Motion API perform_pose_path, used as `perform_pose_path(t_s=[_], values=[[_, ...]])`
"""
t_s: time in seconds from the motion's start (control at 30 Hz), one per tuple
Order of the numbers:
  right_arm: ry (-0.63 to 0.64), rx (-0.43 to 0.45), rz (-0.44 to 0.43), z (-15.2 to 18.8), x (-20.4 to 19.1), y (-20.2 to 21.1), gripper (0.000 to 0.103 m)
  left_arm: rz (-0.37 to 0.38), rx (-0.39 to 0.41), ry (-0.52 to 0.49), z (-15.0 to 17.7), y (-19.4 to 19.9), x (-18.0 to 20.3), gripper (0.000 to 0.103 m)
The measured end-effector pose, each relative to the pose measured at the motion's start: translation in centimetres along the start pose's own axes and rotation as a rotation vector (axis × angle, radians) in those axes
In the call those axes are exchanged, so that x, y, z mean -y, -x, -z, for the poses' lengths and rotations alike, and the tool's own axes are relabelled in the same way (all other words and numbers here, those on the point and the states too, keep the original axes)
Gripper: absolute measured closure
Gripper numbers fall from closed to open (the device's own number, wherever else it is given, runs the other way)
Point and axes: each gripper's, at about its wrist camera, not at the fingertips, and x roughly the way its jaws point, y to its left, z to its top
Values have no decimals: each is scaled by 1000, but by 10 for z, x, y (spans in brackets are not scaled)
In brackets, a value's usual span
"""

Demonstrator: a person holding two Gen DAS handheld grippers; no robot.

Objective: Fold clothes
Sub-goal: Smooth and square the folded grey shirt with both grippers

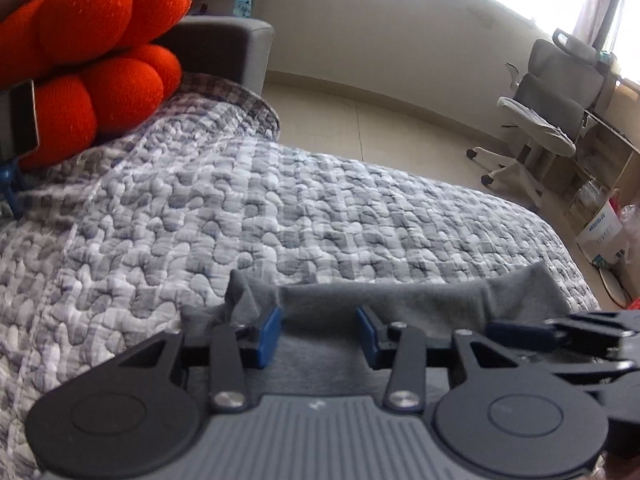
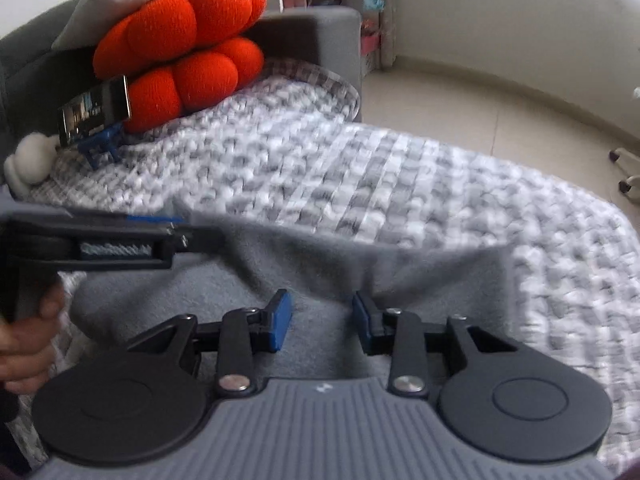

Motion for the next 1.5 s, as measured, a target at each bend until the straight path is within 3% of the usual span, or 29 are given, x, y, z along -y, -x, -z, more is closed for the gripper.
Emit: perform_pose_path(t_s=[0.17, 0.27, 0.63, 0.77, 0.87, 1.0, 1.13, 1.27, 1.37, 1.43, 1.5], values=[[-31, 45, -45, 2, 3, 29, 66, 1, -7, 3, -3, 1, 1, 62], [14, -28, -82, 10, -5, 22, 66, -1, -13, 12, -5, 0, 1, 62], [74, -102, -53, 19, -19, 4, 67, 22, 19, -40, 7, 36, 17, 62], [79, -93, -65, 17, -19, 8, 67, -10, -37, -71, 21, 30, 20, 62], [79, -80, -77, 15, -18, 14, 67, -37, -33, -113, 24, 26, 23, 62], [79, -65, -93, 12, -18, 20, 67, -39, -41, -98, 22, 25, 22, 62], [93, -107, -79, 15, -20, 9, 67, -39, -42, -89, 21, 26, 22, 62], [109, -137, -67, 19, -23, 1, 67, -65, -4, -124, 20, 40, 30, 62], [108, -137, -65, 19, -22, 1, 67, -44, 32, -134, 23, 56, 34, 62], [108, -137, -64, 19, -22, 1, 67, -15, 17, -117, 27, 59, 34, 62], [107, -137, -63, 19, -21, 2, 67, -47, -30, -122, 33, 49, 34, 62]])
